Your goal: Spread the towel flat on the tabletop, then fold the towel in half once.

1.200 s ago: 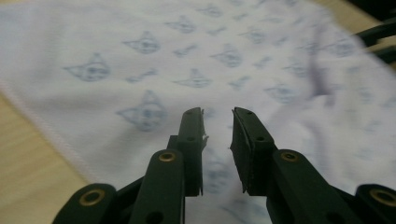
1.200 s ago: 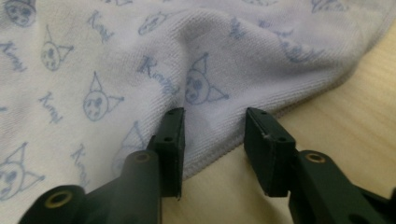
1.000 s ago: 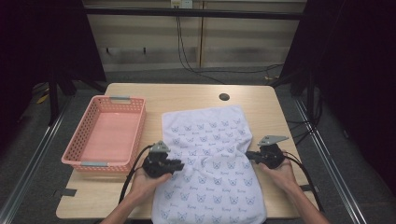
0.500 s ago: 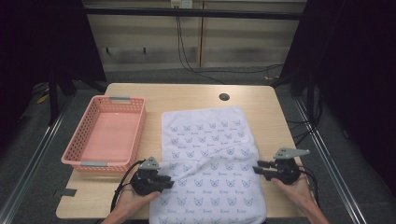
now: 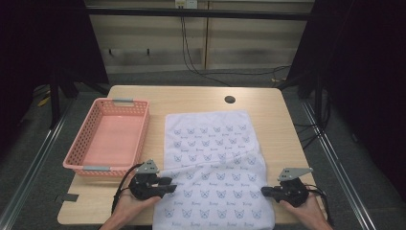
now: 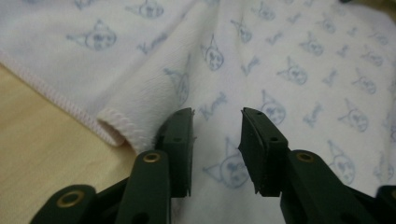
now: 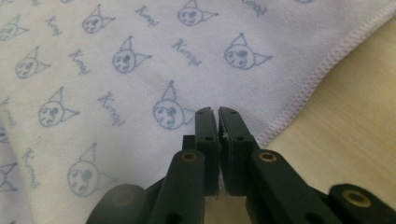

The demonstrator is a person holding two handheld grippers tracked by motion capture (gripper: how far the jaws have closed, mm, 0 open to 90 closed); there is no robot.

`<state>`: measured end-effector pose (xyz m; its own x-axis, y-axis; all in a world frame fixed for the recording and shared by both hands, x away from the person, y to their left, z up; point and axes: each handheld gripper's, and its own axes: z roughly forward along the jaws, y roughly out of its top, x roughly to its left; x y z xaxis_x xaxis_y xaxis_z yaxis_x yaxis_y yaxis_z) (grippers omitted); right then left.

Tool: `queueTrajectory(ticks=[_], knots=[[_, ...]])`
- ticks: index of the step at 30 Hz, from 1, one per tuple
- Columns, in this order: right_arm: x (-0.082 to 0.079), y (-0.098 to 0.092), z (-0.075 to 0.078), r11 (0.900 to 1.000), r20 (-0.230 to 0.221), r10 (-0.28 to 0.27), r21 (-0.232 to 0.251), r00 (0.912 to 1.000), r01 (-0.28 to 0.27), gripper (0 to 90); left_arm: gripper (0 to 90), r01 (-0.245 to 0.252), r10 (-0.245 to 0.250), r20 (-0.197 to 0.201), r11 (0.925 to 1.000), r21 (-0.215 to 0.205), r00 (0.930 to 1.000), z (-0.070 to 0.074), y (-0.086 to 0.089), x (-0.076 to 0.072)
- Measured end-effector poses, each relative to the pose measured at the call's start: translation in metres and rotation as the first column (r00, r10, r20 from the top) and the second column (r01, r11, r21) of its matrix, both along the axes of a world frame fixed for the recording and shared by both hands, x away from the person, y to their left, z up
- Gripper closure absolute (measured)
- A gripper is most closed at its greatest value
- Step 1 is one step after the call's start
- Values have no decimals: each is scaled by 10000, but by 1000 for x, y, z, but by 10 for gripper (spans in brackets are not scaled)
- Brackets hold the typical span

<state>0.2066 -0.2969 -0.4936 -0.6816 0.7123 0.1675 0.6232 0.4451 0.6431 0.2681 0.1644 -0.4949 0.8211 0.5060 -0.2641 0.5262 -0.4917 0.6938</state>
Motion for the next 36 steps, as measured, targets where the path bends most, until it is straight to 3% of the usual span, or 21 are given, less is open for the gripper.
queueTrajectory(ticks=[1, 7, 9, 12, 13, 17, 20, 21, 25, 27, 29, 30, 32, 33, 35, 36], knots=[[-1, -1, 0, 10000, -96, -24, 67, 10000, 25, 879, 668, 29, -31, 43, 9996, 271, 10000, -3, 0, -1], [-9, -3, 1, 9996, -512, 77, 269, 9987, -63, 865, 765, 344, -337, -329, 9992, 217, 9989, -2, 5, -10], [-11, -3, 1, 9993, -621, 137, 356, 9980, -115, 829, 763, 459, -452, -526, 9989, 121, 9976, -2, 7, -16], [-13, -3, 2, 9979, -710, 223, 627, 9972, -178, 762, 680, 659, -667, -1081, 9978, -112, 9919, 0, 12, -22], [-14, -3, 3, 9972, -687, 225, 732, 9974, -175, 745, 659, 664, -676, -888, 9977, -159, 9938, 2, 14, -25], [-8, -6, 10, 9933, -82, -162, 1145, 9998, 170, 669, 618, 191, -225, -498, 9975, -683, 9985, 9, 17, -13], [4, -8, 12, 9899, 198, -410, 1367, 9990, 379, 641, 641, -127, 117, -132, 9969, -783, 9998, 12, 13, 1], [9, -7, 13, 9896, 319, -503, 1363, 9982, 455, 631, 655, -312, 290, -246, 9953, -914, 9993, 12, 9, 11], [36, -3, 15, 9876, 537, -836, 1377, 9950, 756, 600, 665, -339, 339, 0, 9983, -483, 9994, 11, -5, 29], [54, 0, 15, 9858, 584, -972, 1434, 9936, 880, 595, 655, -579, 568, -218, 9970, -509, 9981, 8, -9, 41], [66, 3, 16, 9888, 662, -980, 1191, 9930, 896, 595, 653, -805, 802, -90, 9960, -375, 9967, 6, -12, 50], [77, 6, 16, 9913, 825, -1009, 932, 9915, 931, 594, 642, -1092, 1093, 62, 9938, -224, 9940, 5, -14, 54], [96, 12, 12, 9914, 757, -1121, 762, 9908, 1063, 589, 647, -1053, 1047, 407, 9943, 132, 9937, 2, -21, 56], [100, 13, 12, 9918, 780, -1107, 731, 9908, 1051, 588, 648, -1284, 1242, 779, 9903, 528, 9892, 2, -23, 57], [113, 17, 8, 9911, 734, -1178, 717, 9903, 1125, 584, 630, -1698, 1696, 111, 9853, 159, 9854, -4, -21, 66], [119, 21, 4, 9923, 830, -1138, 590, 9900, 1091, 583, 619, -1567, 1564, 249, 9876, 124, 9874, -7, -21, 66]])
